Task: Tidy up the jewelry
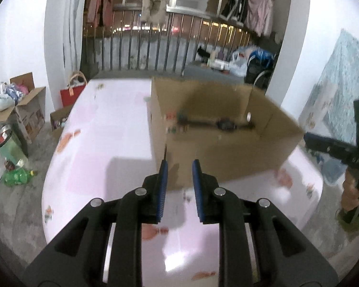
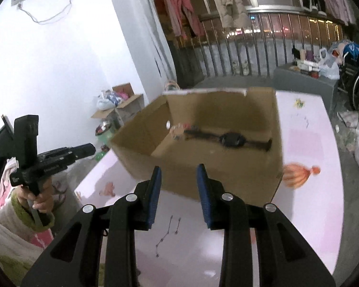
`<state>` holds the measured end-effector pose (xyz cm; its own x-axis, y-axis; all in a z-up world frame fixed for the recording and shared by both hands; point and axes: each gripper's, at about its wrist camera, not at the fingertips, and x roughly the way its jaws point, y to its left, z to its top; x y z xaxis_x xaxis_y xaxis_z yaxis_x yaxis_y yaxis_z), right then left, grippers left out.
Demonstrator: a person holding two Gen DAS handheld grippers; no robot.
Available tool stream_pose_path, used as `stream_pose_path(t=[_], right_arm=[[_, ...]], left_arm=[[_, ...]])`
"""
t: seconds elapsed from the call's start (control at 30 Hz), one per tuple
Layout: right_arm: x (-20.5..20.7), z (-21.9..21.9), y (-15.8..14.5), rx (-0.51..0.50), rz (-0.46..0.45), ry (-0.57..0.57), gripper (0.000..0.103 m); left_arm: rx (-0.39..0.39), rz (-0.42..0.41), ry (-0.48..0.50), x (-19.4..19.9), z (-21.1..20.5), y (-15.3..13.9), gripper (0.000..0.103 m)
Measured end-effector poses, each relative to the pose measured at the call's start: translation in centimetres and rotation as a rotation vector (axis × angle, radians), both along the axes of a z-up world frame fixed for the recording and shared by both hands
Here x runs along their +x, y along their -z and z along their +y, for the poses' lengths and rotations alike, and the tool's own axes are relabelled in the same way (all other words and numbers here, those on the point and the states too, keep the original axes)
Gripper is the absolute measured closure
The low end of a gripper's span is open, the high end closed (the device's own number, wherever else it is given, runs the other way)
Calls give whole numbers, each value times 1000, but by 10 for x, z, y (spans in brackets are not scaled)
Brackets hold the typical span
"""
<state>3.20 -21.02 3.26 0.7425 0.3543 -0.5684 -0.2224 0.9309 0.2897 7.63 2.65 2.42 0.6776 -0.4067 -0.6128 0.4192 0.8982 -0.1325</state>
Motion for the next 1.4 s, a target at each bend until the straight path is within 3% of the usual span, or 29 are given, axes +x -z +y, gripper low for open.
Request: stream_pose_path(t=[0.2,0.53,0.8,1.1,1.4], right_arm=[[0,30,29,-47,42,-36,73],[18,67,42,-98,56,-161,73],[23,86,45,-110,61,-213,73],[28,89,48,-103,80,-225,73],[35,93,46,-104,69,-261,73]], left_arm=[[84,33,11,-15,-6,37,84],[140,55,-68,-42,23,57,83],[174,83,-122,-29,39,72,84],[202,135,-112,-20,39,90,88],[224,111,-104,-19,35,92,93]])
